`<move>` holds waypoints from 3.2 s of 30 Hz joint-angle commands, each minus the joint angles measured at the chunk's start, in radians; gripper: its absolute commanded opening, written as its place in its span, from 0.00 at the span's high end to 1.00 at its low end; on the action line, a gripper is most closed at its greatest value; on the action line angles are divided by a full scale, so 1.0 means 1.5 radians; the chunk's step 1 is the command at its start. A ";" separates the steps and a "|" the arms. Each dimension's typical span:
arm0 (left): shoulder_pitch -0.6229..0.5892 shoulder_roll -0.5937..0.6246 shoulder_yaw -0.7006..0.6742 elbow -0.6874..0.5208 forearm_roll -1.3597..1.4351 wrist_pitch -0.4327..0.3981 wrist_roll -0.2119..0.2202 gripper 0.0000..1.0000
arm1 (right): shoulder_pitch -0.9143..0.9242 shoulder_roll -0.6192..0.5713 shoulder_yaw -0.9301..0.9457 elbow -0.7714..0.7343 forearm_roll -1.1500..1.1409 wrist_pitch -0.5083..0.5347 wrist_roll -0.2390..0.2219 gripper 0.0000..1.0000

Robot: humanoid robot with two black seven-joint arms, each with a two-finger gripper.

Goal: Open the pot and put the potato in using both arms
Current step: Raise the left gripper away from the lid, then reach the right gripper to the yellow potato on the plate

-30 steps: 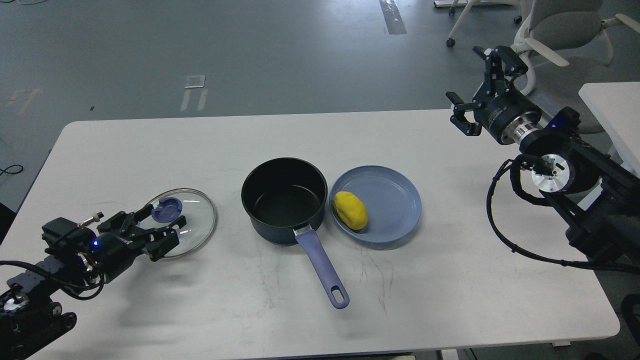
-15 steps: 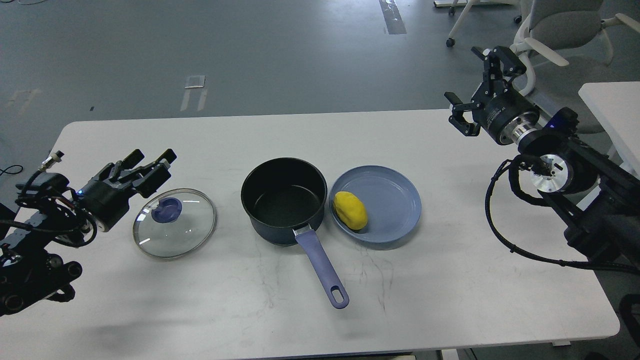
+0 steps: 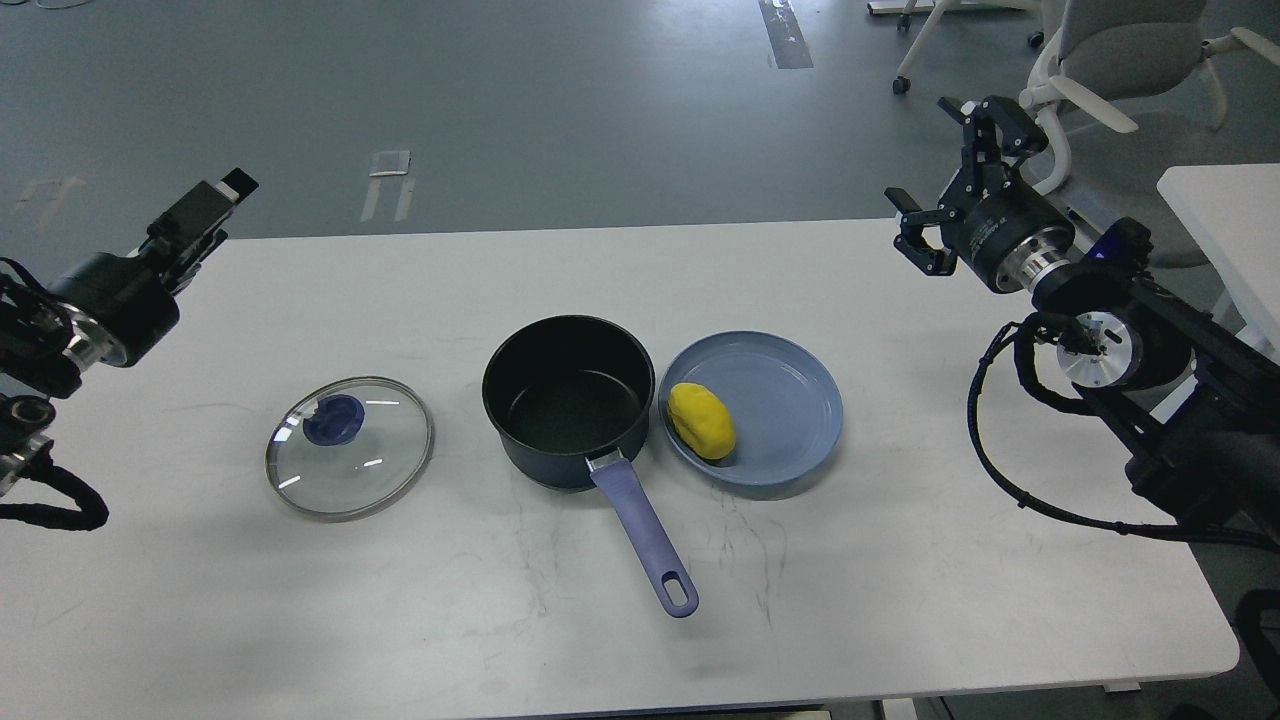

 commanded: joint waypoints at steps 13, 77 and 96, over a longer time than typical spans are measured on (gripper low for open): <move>-0.067 -0.079 -0.206 0.092 -0.335 -0.299 0.386 0.02 | 0.019 -0.008 -0.033 0.007 -0.011 0.003 0.000 0.00; 0.071 -0.104 -0.270 -0.069 -0.429 -0.299 0.302 0.02 | 0.171 0.054 -0.569 -0.018 -0.817 -0.055 0.191 0.09; 0.081 -0.102 -0.284 -0.077 -0.428 -0.299 0.301 0.02 | 0.179 0.112 -0.626 -0.081 -0.817 -0.055 0.191 0.46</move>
